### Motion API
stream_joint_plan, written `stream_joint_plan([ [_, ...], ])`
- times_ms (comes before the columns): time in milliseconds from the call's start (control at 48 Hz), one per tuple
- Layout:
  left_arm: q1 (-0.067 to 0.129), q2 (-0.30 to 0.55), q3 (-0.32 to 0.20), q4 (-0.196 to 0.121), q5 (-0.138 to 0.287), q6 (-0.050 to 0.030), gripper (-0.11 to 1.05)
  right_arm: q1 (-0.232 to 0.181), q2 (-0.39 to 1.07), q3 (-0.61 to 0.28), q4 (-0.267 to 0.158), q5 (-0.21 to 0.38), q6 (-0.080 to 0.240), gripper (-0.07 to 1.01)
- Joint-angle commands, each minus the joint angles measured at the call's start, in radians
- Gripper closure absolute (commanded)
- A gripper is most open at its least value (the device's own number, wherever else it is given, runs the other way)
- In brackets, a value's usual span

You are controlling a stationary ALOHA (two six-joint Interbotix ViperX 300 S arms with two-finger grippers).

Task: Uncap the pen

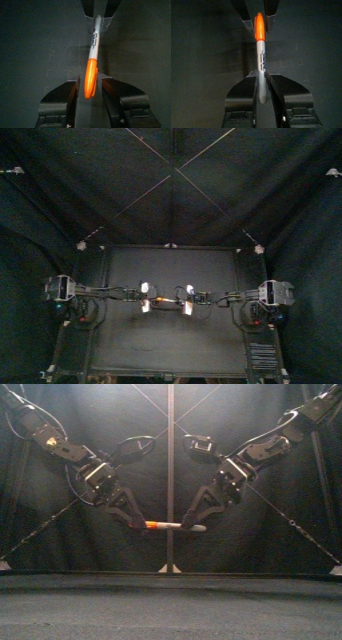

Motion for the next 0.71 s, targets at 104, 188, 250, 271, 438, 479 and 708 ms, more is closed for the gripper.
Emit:
stream_joint_plan([
  [104,0.005,-0.003,-0.021,0.012,-0.006,0.0000,0.47,0.003,-0.038,-0.014,0.002,-0.003,0.006,0.41],
  [188,0.005,-0.006,-0.018,0.014,-0.002,0.0000,0.51,0.002,-0.041,-0.009,0.005,-0.003,0.008,0.41],
  [250,0.003,-0.009,-0.009,0.012,0.000,-0.0015,0.52,0.002,-0.048,-0.002,0.005,-0.003,0.008,0.41],
  [271,0.005,-0.011,-0.006,0.014,0.000,-0.0015,0.53,0.000,-0.052,0.003,0.006,-0.003,0.008,0.41],
  [438,0.005,-0.034,0.026,0.012,0.000,-0.0031,0.53,-0.003,-0.092,0.043,0.017,-0.003,0.008,0.41],
  [479,0.005,-0.041,0.034,0.011,0.000,-0.0031,0.53,-0.005,-0.103,0.052,0.018,-0.003,0.008,0.41],
  [708,0.005,-0.095,0.078,0.011,-0.005,-0.0031,0.53,-0.012,-0.173,0.107,0.028,-0.003,0.008,0.41],
])
